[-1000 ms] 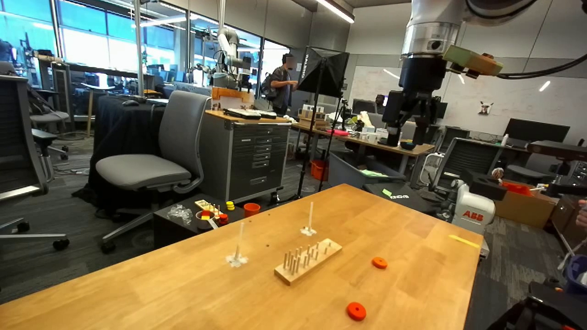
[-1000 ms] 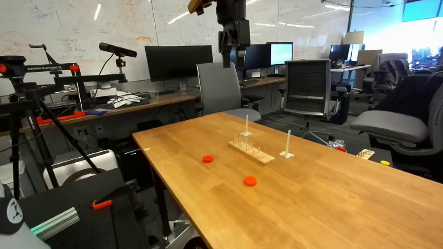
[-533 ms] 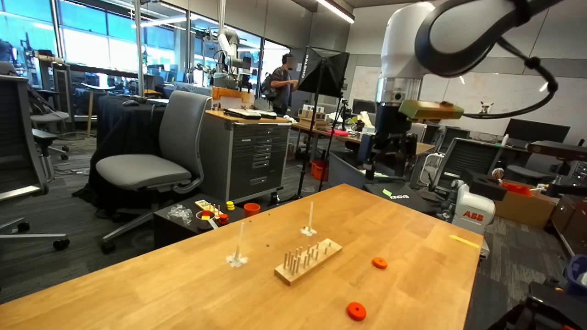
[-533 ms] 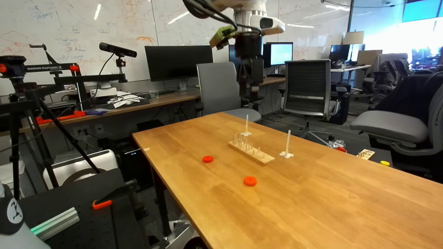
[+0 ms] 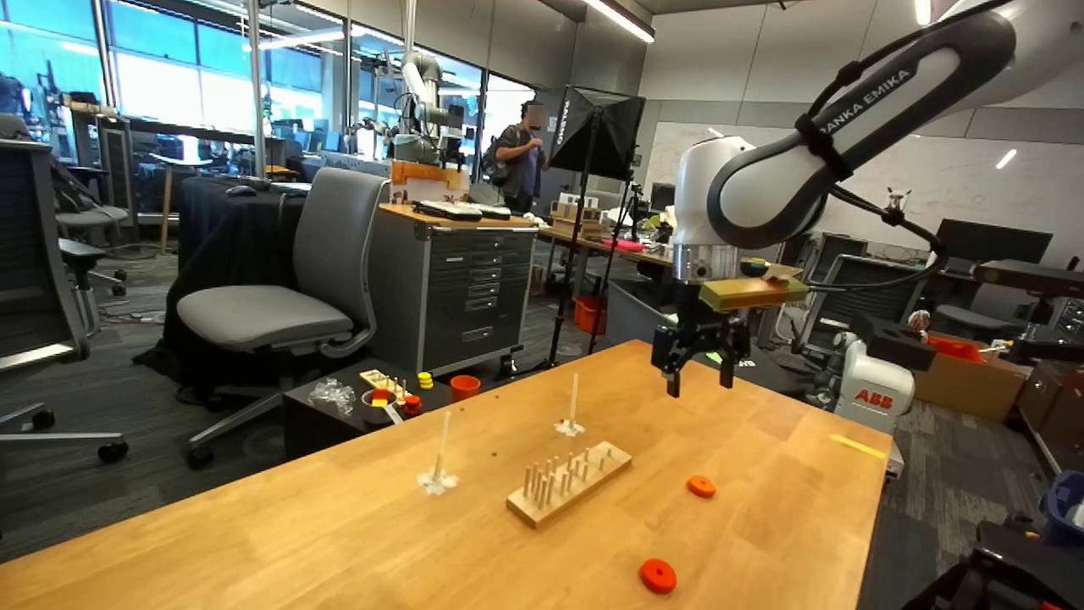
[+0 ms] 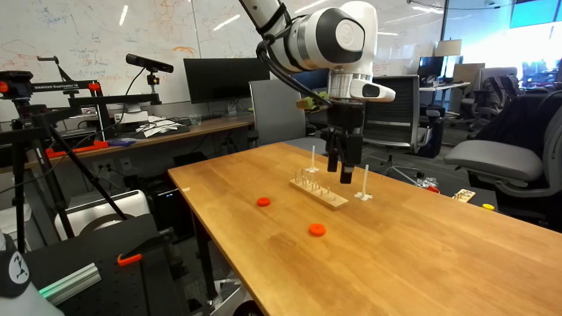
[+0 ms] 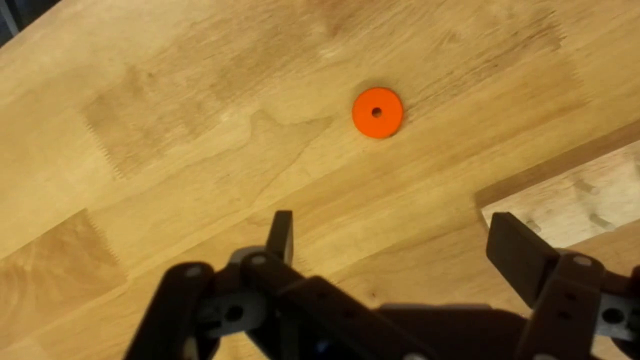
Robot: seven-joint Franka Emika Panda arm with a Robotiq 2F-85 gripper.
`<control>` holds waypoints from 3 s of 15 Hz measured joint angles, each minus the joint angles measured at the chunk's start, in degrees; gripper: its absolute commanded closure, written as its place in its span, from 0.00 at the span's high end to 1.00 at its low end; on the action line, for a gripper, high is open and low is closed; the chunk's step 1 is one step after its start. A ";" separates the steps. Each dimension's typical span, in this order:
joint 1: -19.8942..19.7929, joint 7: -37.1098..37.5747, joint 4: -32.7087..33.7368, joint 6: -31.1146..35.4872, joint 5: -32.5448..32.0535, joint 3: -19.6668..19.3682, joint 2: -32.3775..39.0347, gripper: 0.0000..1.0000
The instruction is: Attach one of the orange disks to the wooden rack
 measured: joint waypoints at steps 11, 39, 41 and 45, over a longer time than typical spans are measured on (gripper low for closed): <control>2.13 0.36 -0.13 4.93 0.29 -1.72 4.77 1.00; -0.43 -12.39 -2.94 13.16 13.32 -1.68 13.27 1.00; -0.45 -13.23 -5.25 16.57 13.67 -1.47 12.31 1.00; -0.70 -15.26 -9.93 23.71 14.37 -0.70 10.64 1.00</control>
